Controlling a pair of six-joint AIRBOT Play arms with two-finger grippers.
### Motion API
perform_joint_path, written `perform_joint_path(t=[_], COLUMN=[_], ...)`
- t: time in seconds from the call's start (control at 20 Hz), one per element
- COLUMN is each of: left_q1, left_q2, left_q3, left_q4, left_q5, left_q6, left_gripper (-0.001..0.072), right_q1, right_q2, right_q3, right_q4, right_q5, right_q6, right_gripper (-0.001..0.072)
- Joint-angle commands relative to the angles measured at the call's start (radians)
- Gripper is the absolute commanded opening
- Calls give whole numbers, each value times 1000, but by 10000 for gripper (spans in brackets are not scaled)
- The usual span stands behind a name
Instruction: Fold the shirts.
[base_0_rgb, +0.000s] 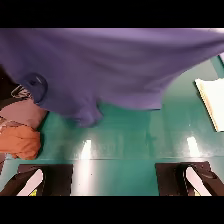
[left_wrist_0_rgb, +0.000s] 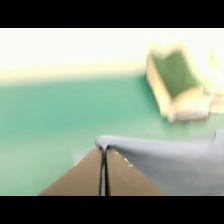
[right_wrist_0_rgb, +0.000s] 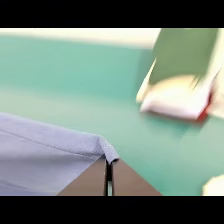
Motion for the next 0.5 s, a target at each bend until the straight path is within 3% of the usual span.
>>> perform_joint_path(t=[0.0, 0.25, 0.45], left_q1=[1, 1, 1], left_q2=[23, 3, -60], left_q3=[287, 301, 121], left_q4=[27, 23, -23], left_q5=[78, 132, 117], left_q6=[-53, -68, -68], left_gripper=[20, 20, 20], right_q1=[-88, -124, -38], right_q2=[42, -100, -266], right_q3=[212, 426, 460], right_q4=[-3, 6, -9], right_q5=[23, 139, 171], right_q6=[26, 62, 78], right_gripper=[11, 11, 10])
